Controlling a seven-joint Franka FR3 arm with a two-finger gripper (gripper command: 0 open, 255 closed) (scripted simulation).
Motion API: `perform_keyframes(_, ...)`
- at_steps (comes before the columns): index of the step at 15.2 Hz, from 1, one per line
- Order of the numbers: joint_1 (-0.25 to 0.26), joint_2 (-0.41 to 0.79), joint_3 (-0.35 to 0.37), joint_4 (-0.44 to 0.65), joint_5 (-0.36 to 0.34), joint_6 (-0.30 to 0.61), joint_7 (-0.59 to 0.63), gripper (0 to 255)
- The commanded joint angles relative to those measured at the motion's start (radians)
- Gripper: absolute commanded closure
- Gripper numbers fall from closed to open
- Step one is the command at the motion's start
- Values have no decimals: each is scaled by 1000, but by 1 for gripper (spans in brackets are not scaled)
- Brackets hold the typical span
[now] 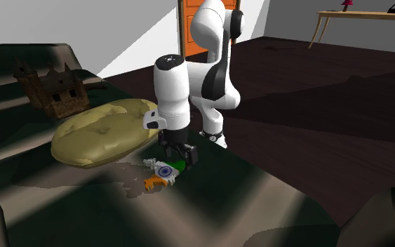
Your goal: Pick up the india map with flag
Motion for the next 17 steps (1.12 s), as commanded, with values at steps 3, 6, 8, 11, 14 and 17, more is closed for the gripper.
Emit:
perform_keyframes(3,-2,12,-3,-24,-1,36,-3,0)
perform_keyframes(6,-1,10,-3,-27,-1,37,-2,255)
perform_keyframes(8,-1,10,-3,-27,-1,37,-2,255)
perform_keyframes(11,-1,10,-3,-27,-1,37,-2,255)
perform_keyframes(14,-2,7,-3,-14,-1,22,-2,255)
perform_keyframes(17,-1,-7,-1,15,-1,-21,-2,255)
